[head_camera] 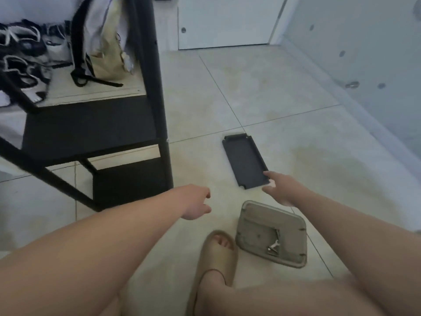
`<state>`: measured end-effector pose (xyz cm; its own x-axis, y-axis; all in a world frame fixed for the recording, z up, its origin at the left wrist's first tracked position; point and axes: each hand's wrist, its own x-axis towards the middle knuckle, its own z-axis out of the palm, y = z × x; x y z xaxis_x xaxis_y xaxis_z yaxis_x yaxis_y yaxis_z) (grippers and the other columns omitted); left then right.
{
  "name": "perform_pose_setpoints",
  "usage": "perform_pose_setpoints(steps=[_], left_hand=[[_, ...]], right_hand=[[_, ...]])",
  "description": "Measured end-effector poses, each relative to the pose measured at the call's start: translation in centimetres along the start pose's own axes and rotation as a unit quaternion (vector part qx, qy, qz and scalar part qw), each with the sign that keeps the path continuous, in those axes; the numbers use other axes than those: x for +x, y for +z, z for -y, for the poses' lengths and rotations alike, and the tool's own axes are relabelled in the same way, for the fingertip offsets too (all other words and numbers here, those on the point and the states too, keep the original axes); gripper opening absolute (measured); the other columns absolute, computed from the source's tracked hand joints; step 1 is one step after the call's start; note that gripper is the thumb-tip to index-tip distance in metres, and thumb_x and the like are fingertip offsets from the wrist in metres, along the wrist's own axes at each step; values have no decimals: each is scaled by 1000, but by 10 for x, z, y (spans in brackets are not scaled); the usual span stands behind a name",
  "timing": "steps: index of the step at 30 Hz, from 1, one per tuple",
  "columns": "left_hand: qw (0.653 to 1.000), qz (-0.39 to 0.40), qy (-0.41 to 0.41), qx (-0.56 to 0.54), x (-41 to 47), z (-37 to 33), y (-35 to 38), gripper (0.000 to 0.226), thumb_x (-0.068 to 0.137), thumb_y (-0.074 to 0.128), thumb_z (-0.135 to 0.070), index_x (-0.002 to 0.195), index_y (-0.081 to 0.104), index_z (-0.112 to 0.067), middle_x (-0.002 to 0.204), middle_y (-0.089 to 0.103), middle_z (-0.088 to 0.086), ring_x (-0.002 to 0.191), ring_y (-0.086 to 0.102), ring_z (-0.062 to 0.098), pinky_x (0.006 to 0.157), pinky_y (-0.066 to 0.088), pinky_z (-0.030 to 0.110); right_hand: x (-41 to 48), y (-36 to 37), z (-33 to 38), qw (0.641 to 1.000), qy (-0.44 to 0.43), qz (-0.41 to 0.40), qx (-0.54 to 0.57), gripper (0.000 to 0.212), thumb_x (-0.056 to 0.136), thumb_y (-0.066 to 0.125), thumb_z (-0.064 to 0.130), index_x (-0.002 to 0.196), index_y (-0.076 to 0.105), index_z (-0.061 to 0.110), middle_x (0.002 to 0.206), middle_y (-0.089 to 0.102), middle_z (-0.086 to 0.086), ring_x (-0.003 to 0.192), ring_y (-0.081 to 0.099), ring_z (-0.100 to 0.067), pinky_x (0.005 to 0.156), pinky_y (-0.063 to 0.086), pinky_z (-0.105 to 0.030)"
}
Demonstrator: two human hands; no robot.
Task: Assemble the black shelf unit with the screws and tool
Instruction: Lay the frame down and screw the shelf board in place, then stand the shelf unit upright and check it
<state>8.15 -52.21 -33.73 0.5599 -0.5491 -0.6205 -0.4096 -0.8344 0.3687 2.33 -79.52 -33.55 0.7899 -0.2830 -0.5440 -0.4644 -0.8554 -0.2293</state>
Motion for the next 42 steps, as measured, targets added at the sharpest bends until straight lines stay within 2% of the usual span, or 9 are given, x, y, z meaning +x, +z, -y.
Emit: perform_pose_setpoints(steps=[16, 23, 26, 28, 31, 34, 36, 38, 42], left_hand=[[946, -4, -84, -312, 202, -20, 68, 49, 99, 56, -40, 143, 48, -20, 138, 55, 1, 116, 56, 18, 94, 41, 27], [898, 0, -126, -421, 283, -40, 82, 75, 96, 64, -37, 156, 29, -10, 149, 47, 6, 129, 52, 25, 109, 43, 38], [871, 2, -121, -476, 299, -48, 82, 61, 97, 64, -28, 150, 41, -11, 137, 57, 2, 110, 61, 15, 93, 53, 24], [844, 5, -120, -522, 302, -54, 78, 41, 98, 63, -24, 137, 57, -15, 122, 63, -3, 86, 57, 3, 68, 49, 18], [801, -2, -163, -576, 297, -54, 74, 33, 97, 64, -27, 128, 61, -15, 123, 65, -3, 102, 61, 12, 81, 46, 25], [779, -28, -203, -592, 280, -45, 63, 12, 99, 63, -23, 106, 63, -13, 116, 65, 5, 112, 64, 23, 83, 52, 29], [774, -42, -209, -597, 268, -38, 51, 8, 100, 59, -17, 93, 61, -13, 102, 65, 7, 91, 67, 21, 71, 55, 26], [773, -40, -208, -599, 243, -33, 31, 8, 101, 58, -16, 98, 60, -9, 94, 63, 7, 76, 63, 16, 64, 53, 25], [799, -7, -206, -564, 171, -37, -10, 9, 102, 58, -17, 104, 58, -8, 91, 65, 4, 77, 64, 14, 64, 51, 25]], right_hand=[[185, 55, -96, 998, 43, 30, 44, 66, 103, 52, 38, 160, 24, 21, 159, 39, -7, 142, 41, -31, 111, 36, -38], [252, 74, -122, 983, 34, -11, 181, 58, 98, 63, 28, 149, 39, 16, 128, 54, 4, 104, 53, -21, 87, 41, -32], [262, 85, -123, 970, 55, -25, 236, 61, 95, 67, 28, 148, 40, 15, 134, 57, -4, 107, 56, -25, 89, 44, -35], [262, 86, -121, 958, 74, -34, 276, 67, 94, 68, 32, 151, 36, 16, 130, 56, -3, 107, 57, -26, 87, 45, -37], [256, 81, -116, 942, 112, -31, 316, 76, 94, 68, 37, 156, 30, 16, 132, 55, -8, 111, 59, -32, 92, 49, -43], [242, 73, -111, 914, 140, -36, 379, 50, 97, 65, 27, 138, 54, 0, 111, 64, -14, 86, 65, -30, 82, 57, -41], [232, 68, -107, 885, 147, -32, 440, 27, 98, 64, 17, 112, 67, -6, 87, 64, -11, 70, 61, -23, 59, 56, -29], [211, 56, -100, 849, 153, -4, 505, 16, 97, 66, 13, 103, 68, -2, 87, 64, -10, 70, 60, -20, 48, 52, -22], [156, 27, -81, 782, 143, 59, 604, 10, 95, 67, 18, 95, 65, 8, 96, 60, -11, 78, 57, -24, 62, 48, -30]])
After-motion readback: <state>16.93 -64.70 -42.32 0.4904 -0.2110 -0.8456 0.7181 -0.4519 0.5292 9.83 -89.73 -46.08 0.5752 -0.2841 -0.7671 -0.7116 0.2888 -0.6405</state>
